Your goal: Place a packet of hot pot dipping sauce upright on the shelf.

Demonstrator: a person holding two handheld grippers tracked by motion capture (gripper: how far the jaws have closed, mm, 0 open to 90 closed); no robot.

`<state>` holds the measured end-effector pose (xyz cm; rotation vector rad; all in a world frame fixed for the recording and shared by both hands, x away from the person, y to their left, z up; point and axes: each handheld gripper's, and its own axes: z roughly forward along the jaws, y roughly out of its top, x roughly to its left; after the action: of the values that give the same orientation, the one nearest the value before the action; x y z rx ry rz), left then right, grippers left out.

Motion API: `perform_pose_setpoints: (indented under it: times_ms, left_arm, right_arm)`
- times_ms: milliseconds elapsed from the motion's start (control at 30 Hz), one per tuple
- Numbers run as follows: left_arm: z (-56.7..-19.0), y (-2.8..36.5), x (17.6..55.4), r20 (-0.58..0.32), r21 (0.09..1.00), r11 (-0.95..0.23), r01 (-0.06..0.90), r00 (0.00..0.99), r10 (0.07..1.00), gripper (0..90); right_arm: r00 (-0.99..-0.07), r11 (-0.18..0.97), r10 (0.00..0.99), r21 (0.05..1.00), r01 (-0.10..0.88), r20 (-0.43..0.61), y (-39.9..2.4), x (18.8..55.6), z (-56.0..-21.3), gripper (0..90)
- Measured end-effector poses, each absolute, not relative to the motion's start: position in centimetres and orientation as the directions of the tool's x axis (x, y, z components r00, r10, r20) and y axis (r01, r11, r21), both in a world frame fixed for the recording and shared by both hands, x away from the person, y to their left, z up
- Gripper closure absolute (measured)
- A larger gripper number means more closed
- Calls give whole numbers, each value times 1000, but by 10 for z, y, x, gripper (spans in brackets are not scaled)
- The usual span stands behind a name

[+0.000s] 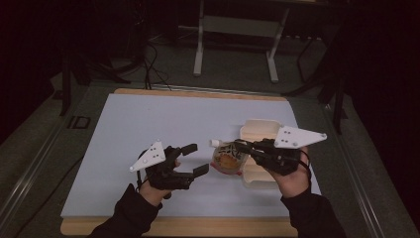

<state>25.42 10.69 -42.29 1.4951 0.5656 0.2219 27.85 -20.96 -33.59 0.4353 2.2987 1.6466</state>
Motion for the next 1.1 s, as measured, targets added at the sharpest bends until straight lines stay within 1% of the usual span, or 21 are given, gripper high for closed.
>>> perform_pose_setpoints:
  times_ms: [33,67,100,133,200,267,300,433,467,500,733,833,900,933,1033,1100]
  left_arm:
    - [-422,109,254,-219,975,79,207,841,495,131]
    - [-421,110,254,-190,980,55,191,818,543,90]
    - [-421,112,252,-139,987,14,162,796,589,38]
    - [-421,113,251,-107,990,-12,143,795,597,15]
    - [-422,116,249,-84,989,-42,142,775,626,8]
    - [-422,116,249,-84,989,-42,142,775,626,9]
    - [-425,120,248,-103,986,-42,164,776,622,9]
    - [-432,124,248,-94,980,-76,182,769,632,9]
    - [-438,127,249,-62,975,-124,184,763,643,9]
    - [-441,128,249,-56,973,-136,186,763,644,10]
    - [-456,140,250,-57,972,-138,188,766,640,10]
    - [-460,142,249,-47,972,-147,185,761,647,10]
    - [-463,142,247,-11,972,-168,162,753,658,10]
    - [-464,143,246,-8,973,-168,157,754,657,10]
    - [-466,144,245,-48,977,-128,174,753,656,10]
    - [-467,146,245,-49,975,-132,181,747,662,10]
  right_arm:
    - [-914,303,402,950,78,-54,-212,280,-335,886]
    - [-913,308,402,949,67,-66,-214,281,-334,885]
    - [-912,308,404,950,57,-76,-216,282,-334,885]
    - [-911,304,404,951,55,-76,-219,284,-333,884]
    - [-906,309,416,950,57,-81,-223,287,-332,885]
    - [-902,309,425,949,62,-79,-226,288,-332,885]
    - [-898,314,433,947,64,-82,-230,291,-331,885]
    - [-897,318,436,945,76,-75,-237,298,-331,885]
    - [-892,324,444,943,74,-83,-239,300,-332,885]
    - [-904,339,419,938,68,-86,-245,307,-334,884]
    - [-899,358,413,934,14,-146,-268,321,-342,883]
    - [-905,370,402,929,19,-141,-275,328,-345,883]
    - [-905,378,403,925,29,-136,-280,334,-347,884]
    - [-907,386,399,922,36,-132,-282,337,-348,883]
    - [-914,396,386,917,43,-124,-286,345,-352,883]
    - [-915,401,386,915,49,-120,-289,350,-354,883]
